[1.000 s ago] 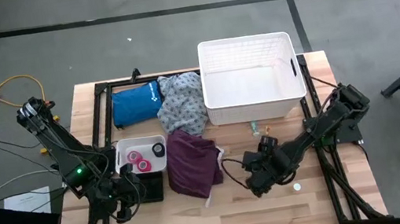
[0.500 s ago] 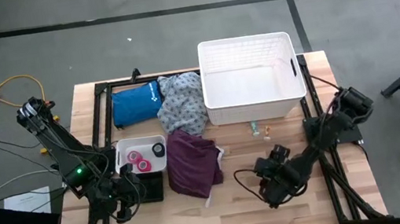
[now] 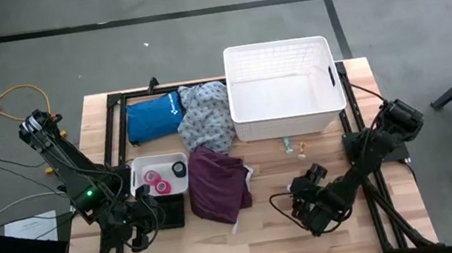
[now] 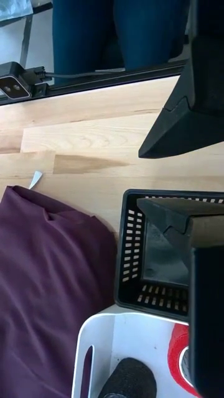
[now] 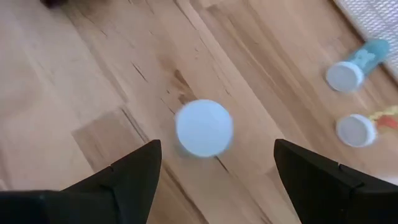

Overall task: Pick & place medical supplies in basket/bin
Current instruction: Put the bottom blue pill bottle into the black bin

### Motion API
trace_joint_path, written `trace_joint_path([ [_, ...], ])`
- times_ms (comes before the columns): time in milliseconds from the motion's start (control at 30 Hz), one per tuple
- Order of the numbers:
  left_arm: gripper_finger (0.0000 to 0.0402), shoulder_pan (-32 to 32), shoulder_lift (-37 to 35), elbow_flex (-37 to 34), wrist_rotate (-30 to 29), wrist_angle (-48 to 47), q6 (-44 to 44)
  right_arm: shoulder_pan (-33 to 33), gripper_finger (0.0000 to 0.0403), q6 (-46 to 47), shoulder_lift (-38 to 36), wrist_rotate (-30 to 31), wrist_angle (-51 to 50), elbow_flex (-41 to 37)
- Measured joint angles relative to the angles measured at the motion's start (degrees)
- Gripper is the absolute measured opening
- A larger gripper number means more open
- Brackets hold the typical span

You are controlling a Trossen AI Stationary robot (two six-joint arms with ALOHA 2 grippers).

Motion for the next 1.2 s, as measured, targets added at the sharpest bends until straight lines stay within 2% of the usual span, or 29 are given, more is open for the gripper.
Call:
trace_joint_path([
  [300, 0.0108, 0.0, 0.0, 0.0, -0.1, 0.0, 0.0, -0.1, 0.0297, 0.0, 0.0, 3.4, 5.1, -2.2],
  [833, 0.0108, 0.0, 0.0, 0.0, -0.1, 0.0, 0.0, -0.1, 0.0185, 0.0, 0.0, 3.6, 4.9, -2.2],
  [1200, 0.0108, 0.0, 0.0, 0.0, -0.1, 0.0, 0.0, 0.0, 0.0169, -0.2, 0.0, 6.3, 5.0, -2.2],
])
